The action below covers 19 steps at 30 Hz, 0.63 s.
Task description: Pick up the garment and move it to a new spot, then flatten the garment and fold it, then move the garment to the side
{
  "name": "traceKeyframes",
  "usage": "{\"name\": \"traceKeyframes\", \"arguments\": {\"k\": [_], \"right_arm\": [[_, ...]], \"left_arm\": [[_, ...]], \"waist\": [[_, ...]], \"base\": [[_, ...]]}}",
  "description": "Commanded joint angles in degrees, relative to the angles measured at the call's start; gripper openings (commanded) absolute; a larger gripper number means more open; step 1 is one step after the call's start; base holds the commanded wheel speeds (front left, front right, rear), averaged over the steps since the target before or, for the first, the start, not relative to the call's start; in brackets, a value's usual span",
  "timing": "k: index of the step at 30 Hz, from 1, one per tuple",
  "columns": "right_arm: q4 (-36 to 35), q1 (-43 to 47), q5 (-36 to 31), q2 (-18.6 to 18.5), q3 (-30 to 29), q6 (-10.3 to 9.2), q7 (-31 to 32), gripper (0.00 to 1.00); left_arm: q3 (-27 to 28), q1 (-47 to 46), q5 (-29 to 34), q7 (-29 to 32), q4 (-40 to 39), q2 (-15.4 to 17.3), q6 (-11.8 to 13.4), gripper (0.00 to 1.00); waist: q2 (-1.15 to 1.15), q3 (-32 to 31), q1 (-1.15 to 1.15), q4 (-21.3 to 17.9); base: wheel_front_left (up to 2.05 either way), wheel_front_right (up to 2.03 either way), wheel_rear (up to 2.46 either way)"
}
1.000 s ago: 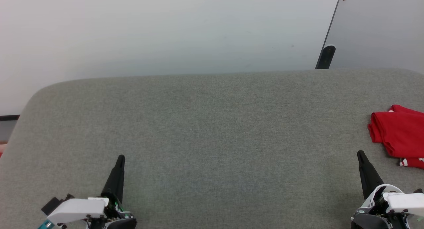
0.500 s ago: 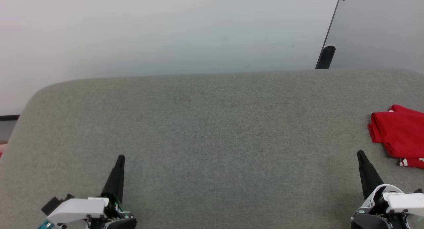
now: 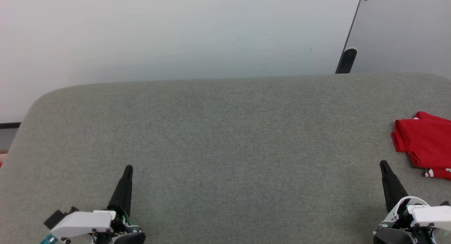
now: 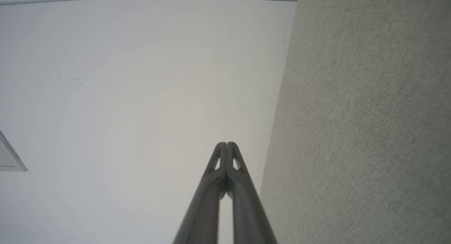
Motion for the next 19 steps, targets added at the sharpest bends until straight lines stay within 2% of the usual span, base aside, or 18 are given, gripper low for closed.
{"name": "traceKeyframes", "arguments": {"k": [1, 19], "right_arm": [[0.0, -0.2, 0.0, 0.2, 0.0, -0.08, 0.1, 0.0], [0.0, -0.2, 0.0, 0.2, 0.0, -0.08, 0.1, 0.0]], "left_arm": [[0.2, -0.6, -0.1, 0.2, 0.1, -0.1, -0.2, 0.0], [0.2, -0.6, -0.1, 0.2, 0.0, -0.1, -0.2, 0.0]], "waist": [[0.0, 0.0, 0.0, 0.0], [0.0, 0.0, 0.0, 0.0]], "base": [[0.0, 0.0, 0.0], [0.0, 0.0, 0.0]]}}
